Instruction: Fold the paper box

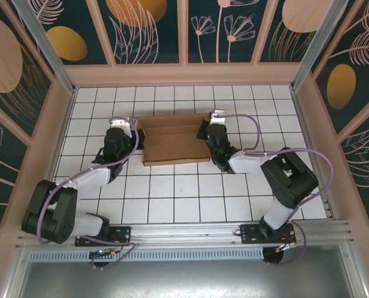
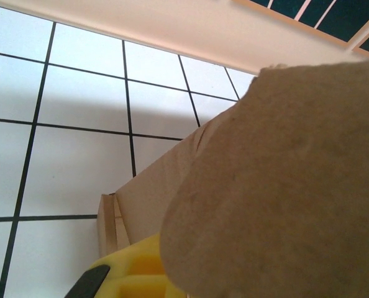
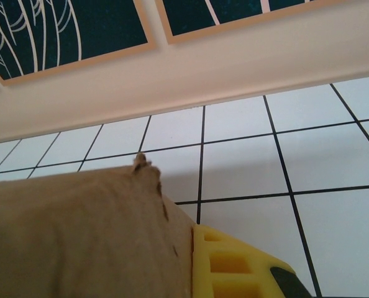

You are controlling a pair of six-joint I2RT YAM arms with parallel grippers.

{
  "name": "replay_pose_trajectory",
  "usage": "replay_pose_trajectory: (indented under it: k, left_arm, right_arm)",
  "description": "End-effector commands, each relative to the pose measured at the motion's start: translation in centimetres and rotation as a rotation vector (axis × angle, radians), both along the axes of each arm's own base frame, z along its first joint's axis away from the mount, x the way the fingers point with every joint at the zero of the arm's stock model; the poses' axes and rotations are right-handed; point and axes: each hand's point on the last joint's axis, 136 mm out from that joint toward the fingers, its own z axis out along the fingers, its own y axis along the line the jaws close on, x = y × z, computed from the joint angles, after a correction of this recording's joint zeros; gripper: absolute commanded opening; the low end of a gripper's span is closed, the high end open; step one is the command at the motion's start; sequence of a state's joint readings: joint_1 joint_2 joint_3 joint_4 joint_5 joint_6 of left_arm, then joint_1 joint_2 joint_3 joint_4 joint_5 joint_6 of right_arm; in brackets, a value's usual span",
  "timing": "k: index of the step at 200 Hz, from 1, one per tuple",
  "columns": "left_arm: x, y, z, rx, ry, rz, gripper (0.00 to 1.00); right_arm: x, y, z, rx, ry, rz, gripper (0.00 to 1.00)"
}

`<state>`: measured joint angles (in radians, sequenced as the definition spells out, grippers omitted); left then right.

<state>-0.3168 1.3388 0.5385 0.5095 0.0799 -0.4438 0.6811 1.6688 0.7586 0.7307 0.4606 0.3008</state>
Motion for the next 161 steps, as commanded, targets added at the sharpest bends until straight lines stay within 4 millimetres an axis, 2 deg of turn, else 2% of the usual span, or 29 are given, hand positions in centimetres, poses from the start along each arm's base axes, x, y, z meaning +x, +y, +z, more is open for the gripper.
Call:
replay_pose_trajectory:
  k: [1,27,63,97,128,139,161]
  left_arm:
    - [-2.0,0.1,-3.2,-0.006,0.105,0.012,0.07]
    - [-3.3,0.5,-4.6,0.008,0.137,0.026,0.08]
    - [-5.0,1.7,-6.4,-0.019,0.168,0.085,0.11]
    - [-5.7,2.1,-7.7,0.001,0.196,0.106,0.11]
    - [-5.7,2.8,-7.7,0.011,0.184,0.143,0.10]
    - [-5.6,2.9,-7.6,0.012,0.178,0.150,0.10]
    - [-5.1,2.7,-7.3,0.013,0.170,0.147,0.10]
  right_arm:
    - [-2.0,0.0,-2.6,-0.018,0.043,0.013,0.03]
    - [-3.0,-0.3,-3.9,-0.026,0.060,0.020,0.03]
    - [-4.3,-0.4,-4.5,-0.035,0.059,0.025,0.05]
    - [-5.6,-0.2,-5.8,-0.048,0.087,0.060,0.13]
    - [-6.7,0.0,-5.5,-0.058,0.083,0.109,0.29]
    - [-7.0,-0.4,-4.9,-0.054,0.075,0.105,0.41]
    - [-7.9,-1.2,-3.5,-0.041,0.049,0.107,0.55]
